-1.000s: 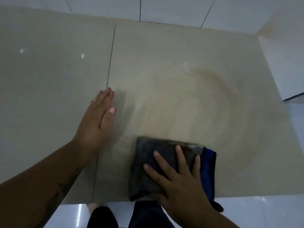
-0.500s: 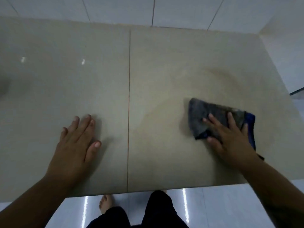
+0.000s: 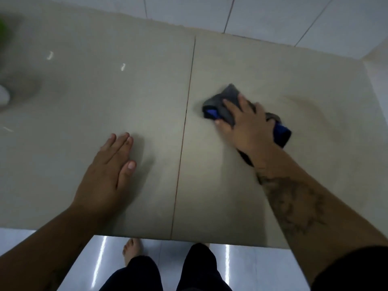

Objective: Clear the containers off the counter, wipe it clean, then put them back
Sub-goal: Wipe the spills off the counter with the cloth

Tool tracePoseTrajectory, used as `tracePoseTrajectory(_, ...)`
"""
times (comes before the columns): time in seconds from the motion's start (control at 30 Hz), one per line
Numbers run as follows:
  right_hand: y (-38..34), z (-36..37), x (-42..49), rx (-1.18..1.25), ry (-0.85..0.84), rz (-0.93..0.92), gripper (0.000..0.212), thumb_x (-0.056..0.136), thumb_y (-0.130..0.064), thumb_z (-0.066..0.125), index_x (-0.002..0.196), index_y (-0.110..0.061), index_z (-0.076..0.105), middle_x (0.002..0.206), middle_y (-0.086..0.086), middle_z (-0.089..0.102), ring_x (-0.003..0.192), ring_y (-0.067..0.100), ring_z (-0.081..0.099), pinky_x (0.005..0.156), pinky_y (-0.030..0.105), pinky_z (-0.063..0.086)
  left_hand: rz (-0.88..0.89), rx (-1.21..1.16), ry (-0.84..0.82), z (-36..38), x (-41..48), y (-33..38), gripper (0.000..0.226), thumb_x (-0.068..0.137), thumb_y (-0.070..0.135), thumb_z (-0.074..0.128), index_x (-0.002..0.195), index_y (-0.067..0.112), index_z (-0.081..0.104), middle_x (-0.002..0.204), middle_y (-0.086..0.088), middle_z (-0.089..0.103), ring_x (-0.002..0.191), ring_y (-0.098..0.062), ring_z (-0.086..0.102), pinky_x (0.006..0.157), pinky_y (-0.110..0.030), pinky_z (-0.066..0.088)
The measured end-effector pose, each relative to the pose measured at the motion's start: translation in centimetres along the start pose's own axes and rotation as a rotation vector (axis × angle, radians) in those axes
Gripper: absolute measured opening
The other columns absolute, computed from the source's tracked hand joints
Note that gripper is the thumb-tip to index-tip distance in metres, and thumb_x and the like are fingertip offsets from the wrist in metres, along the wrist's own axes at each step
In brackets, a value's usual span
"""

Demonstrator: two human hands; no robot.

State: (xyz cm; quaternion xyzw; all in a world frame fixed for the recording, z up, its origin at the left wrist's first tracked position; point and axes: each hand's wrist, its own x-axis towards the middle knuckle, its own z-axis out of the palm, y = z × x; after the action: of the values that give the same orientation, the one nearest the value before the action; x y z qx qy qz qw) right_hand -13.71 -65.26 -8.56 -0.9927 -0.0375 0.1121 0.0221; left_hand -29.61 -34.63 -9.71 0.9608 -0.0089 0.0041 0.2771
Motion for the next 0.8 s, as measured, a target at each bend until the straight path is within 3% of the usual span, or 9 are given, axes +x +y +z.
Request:
tracePoseTrajectory(0.13,6.4,0.4,-6.5,-0.099,0.086,0.056,0.067,0.087,-0.072,0.025,0.146,-0.041,0.031,0.157,-0.004,0.03,0.122,0.039,0.045,0.1,0.06,0.035,0.027,-0.004,0.016,0.0,0.0,-0.1,0.061,0.096,0.047,0.021,0.15,0.019,0.029,0.155,0.01,0.022,0.146,-0.002,0.005,0.116,-0.02,0.006)
tracePoseTrajectory(0.23,3.1,2.4,-14.9,-0.064,0.092,-0.119,0.065,0.082,-0.069,0.039,0.138,-0.037,0.048,0.148,0.001,0.045,0.111,0.037,0.052,0.089,0.054,0.04,0.04,-0.006,0.024,0.1,0.0,-0.2,0.06,0.097,0.047,0.021,0.15,0.019,0.028,0.155,0.009,0.022,0.146,-0.004,0.006,0.118,-0.03,0.012)
tracePoseTrajectory(0.33,-4.5,4.0,-19.8,0.025,0.054,-0.424,0.061,0.078,-0.07,0.052,0.132,-0.042,0.052,0.15,-0.005,0.043,0.133,0.032,0.04,0.085,0.056,0.038,0.045,-0.044,0.047,0.1,0.0,-0.2,0.059,0.097,0.045,0.022,0.149,0.017,0.029,0.155,0.007,0.024,0.146,-0.006,0.009,0.118,-0.034,0.014)
tracePoseTrajectory(0.4,-9.5,4.6,-18.7,0.053,0.024,-0.591,0.057,0.084,-0.069,0.046,0.134,-0.041,0.05,0.154,-0.007,0.036,0.144,0.028,0.027,0.089,0.061,0.036,0.027,-0.077,0.077,0.0,0.0,-0.4,0.059,0.098,0.045,0.022,0.148,0.016,0.032,0.154,0.005,0.027,0.147,-0.01,0.012,0.118,-0.037,0.013)
tracePoseTrajectory(0.47,-12.9,4.1,-13.9,0.083,0.053,-0.642,0.057,0.088,-0.066,0.041,0.14,-0.04,0.043,0.158,-0.01,0.027,0.148,0.025,0.015,0.097,0.065,0.029,-0.022,-0.071,0.135,-0.1,0.0,-0.5,0.058,0.098,0.043,0.021,0.146,0.015,0.036,0.152,0.006,0.03,0.146,-0.012,0.016,0.118,-0.041,0.007)
tracePoseTrajectory(0.57,-12.5,2.1,-2.6,0.071,0.078,-0.456,0.061,0.092,-0.065,0.036,0.147,-0.041,0.029,0.161,-0.014,0.015,0.148,0.02,0.003,0.105,0.066,0.018,-0.116,-0.033,0.162,-0.4,0.0,-0.5,0.056,0.099,0.043,0.02,0.146,0.019,0.036,0.151,0.012,0.028,0.145,-0.008,0.012,0.117,-0.042,-0.005)
tracePoseTrajectory(0.67,-4.6,-0.1,5.6,0.106,0.065,-0.093,0.062,0.092,-0.066,0.03,0.148,-0.041,0.026,0.161,-0.012,0.017,0.148,0.023,0.008,0.106,0.068,0.02,-0.113,0.069,0.075,-0.4,0.1,-0.8,0.058,0.098,0.045,0.02,0.15,0.021,0.027,0.156,0.009,0.022,0.146,-0.008,0.005,0.117,-0.043,-0.006)
tracePoseTrajectory(0.8,4.7,-0.5,0.1,0.058,0.124,0.065,0.069,0.087,-0.07,0.019,0.144,-0.035,0.033,0.158,-0.004,0.026,0.144,0.027,0.021,0.103,0.07,0.026,-0.091,0.196,-0.009,-1.3,0.1,-3.1,0.062,0.096,0.046,0.022,0.152,0.019,0.021,0.16,0.002,0.017,0.147,-0.016,0.001,0.116,-0.05,0.002)
